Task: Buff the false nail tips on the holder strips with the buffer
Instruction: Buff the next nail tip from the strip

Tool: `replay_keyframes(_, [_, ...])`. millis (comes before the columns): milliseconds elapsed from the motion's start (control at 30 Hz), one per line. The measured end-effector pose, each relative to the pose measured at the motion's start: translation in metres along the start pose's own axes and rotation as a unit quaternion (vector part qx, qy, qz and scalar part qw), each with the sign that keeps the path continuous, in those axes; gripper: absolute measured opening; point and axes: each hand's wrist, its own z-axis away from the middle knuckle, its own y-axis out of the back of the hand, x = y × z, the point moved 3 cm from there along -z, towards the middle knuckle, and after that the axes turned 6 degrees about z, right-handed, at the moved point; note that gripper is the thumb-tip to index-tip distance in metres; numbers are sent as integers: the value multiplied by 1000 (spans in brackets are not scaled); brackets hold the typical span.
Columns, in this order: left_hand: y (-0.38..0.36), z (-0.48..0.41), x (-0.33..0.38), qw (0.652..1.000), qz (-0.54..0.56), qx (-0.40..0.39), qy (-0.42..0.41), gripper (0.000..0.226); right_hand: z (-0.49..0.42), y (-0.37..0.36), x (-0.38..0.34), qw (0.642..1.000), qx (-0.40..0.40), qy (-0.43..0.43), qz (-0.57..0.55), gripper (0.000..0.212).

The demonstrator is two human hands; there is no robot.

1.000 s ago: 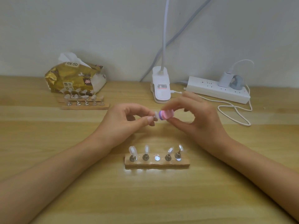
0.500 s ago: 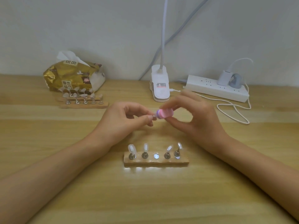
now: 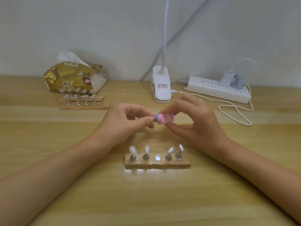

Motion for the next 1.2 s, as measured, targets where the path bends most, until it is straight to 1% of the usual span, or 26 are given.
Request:
replay_keyframes(67, [1, 0, 1, 1000, 13, 1, -2, 9, 1, 4, 8, 1000, 0, -28, 5, 15])
replay_keyframes(167, [1, 0, 5, 999, 26, -7, -34, 6, 5, 9, 13, 997, 21, -64, -36, 13])
replay_keyframes(233, [3, -1, 6, 998, 30, -3, -52, 7, 4, 7, 13, 995, 15, -78, -57, 14])
replay_keyframes(333, [4, -2, 5, 998, 8, -1, -56, 2, 4, 4, 12, 995, -7, -66, -69, 16])
replay_keyframes(433, [3, -1, 4, 999, 21, 6, -49, 6, 5, 3, 11, 996, -16, -57, -70, 17])
replay_keyframes(533, [2, 0, 5, 998, 39, 14, -37, 9, 5, 4, 12, 994, -10, -73, -83, 14])
replay_keyframes(600, [2, 0, 5, 999, 40, 13, -34, 17, 5, 4, 12, 993, -8, -77, -88, 14])
replay_keyframes(733, [3, 0, 2, 999, 27, 37, -22, 12, 4, 5, 10, 993, -10, -73, -91, 13])
replay_keyframes(800, [3, 0, 2, 999, 17, 43, -17, 18, 3, 6, 9, 993, -1, -67, -95, 12])
replay_keyframes(867, [2, 0, 3, 999, 11, 36, -20, 20, 0, 6, 7, 993, 11, -60, -102, 12])
replay_keyframes(967, [-1, 0, 6, 999, -16, 20, -30, 7, -2, 3, 2, 994, 16, -37, -103, 14])
replay_keyframes(1100, [0, 1, 6, 998, -49, 26, -32, 6, -3, -2, 4, 997, 18, -11, -75, 22])
replay_keyframes(1167, [-2, 2, 7, 997, -59, 26, -33, 6, -4, -3, 3, 997, 23, -7, -71, 21])
replay_keyframes(1200, [-3, 2, 8, 997, -60, 25, -36, 8, -3, -4, 1, 997, 26, 8, -67, 20])
